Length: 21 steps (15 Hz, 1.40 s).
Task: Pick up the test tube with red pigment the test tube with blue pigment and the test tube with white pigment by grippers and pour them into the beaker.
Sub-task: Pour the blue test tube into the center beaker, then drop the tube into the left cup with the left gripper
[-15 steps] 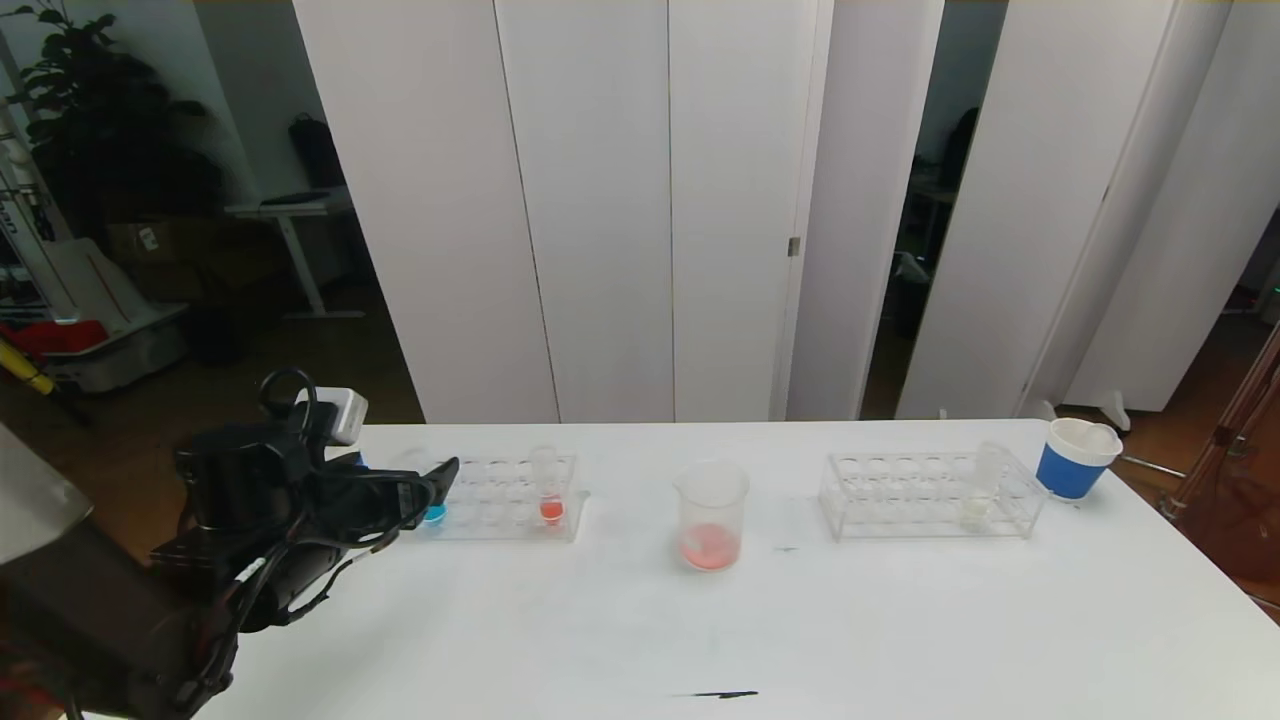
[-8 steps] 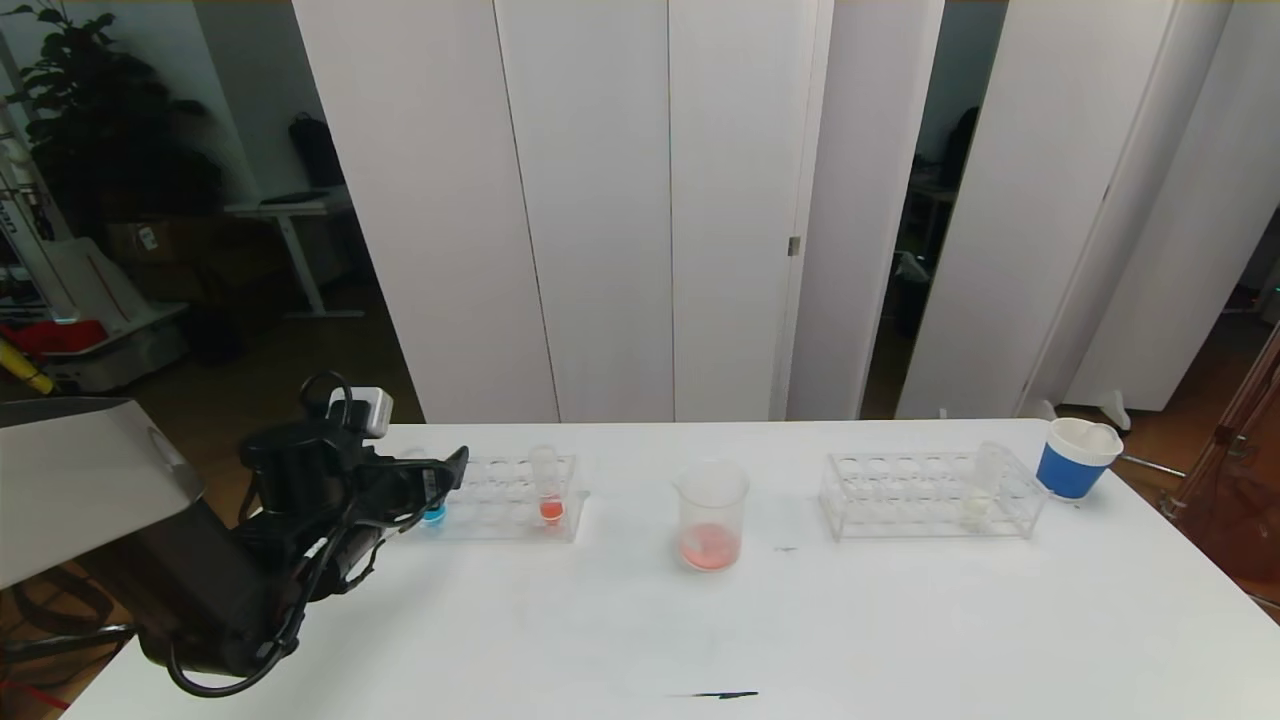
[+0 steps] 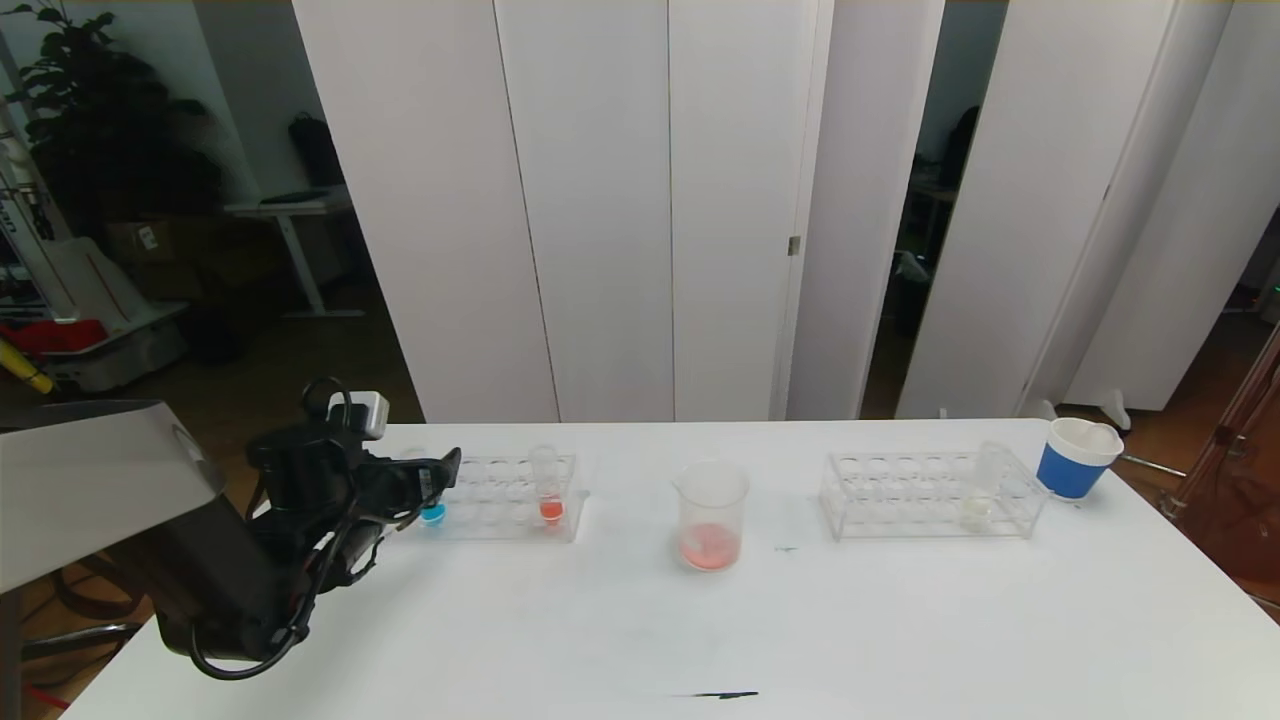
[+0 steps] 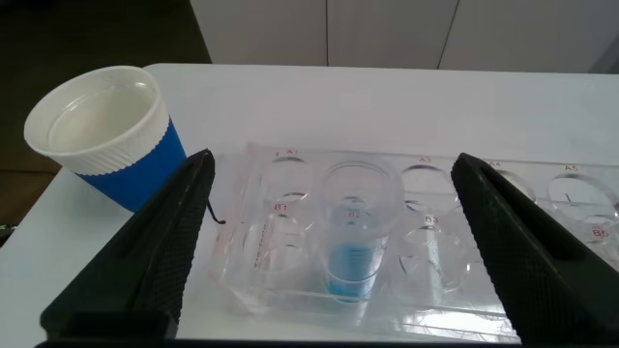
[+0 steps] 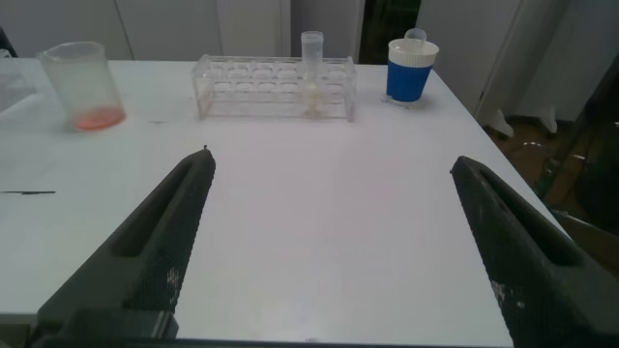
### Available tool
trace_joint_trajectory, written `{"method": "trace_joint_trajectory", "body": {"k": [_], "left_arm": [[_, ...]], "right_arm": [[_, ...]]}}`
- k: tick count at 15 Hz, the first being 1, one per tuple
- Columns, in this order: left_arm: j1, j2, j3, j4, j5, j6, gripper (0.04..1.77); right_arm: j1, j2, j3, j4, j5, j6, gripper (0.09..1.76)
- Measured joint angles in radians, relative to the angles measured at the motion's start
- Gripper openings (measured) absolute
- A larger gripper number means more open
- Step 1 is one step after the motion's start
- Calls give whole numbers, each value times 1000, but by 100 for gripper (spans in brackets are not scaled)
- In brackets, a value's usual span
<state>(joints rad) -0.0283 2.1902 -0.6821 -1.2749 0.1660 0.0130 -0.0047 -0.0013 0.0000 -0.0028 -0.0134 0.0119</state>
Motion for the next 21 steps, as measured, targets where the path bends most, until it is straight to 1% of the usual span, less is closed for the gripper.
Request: {"method": "trace_joint_trajectory", "body": {"k": [5, 6, 7, 8, 9, 10, 11, 12, 14, 21], "left_arm": [[12, 17, -23, 9, -3, -13, 175], [14, 23, -29, 9, -4, -13, 168], [15, 30, -35, 10, -6, -13, 144], [15, 36, -41, 15, -9, -13, 108], [13, 43, -46, 16, -14, -14, 63], [15, 49, -49, 14, -16, -14, 42], [14, 54, -50, 13, -15, -14, 49], [13, 59, -50, 16, -12, -13, 73], [11, 65, -57, 17, -13, -13, 58], [8, 68, -65, 23, -9, -13, 58]], "right_arm": [[0, 0, 0, 0, 0, 0, 175], [0, 0, 0, 0, 0, 0, 175], [0, 0, 0, 0, 0, 0, 175], [0, 0, 0, 0, 0, 0, 175], [0, 0, 0, 0, 0, 0, 175], [0, 0, 0, 0, 0, 0, 175], [1, 0, 0, 0, 0, 0, 175], [-1, 0, 0, 0, 0, 0, 175], [0, 0, 0, 0, 0, 0, 175], [0, 0, 0, 0, 0, 0, 175]]}}
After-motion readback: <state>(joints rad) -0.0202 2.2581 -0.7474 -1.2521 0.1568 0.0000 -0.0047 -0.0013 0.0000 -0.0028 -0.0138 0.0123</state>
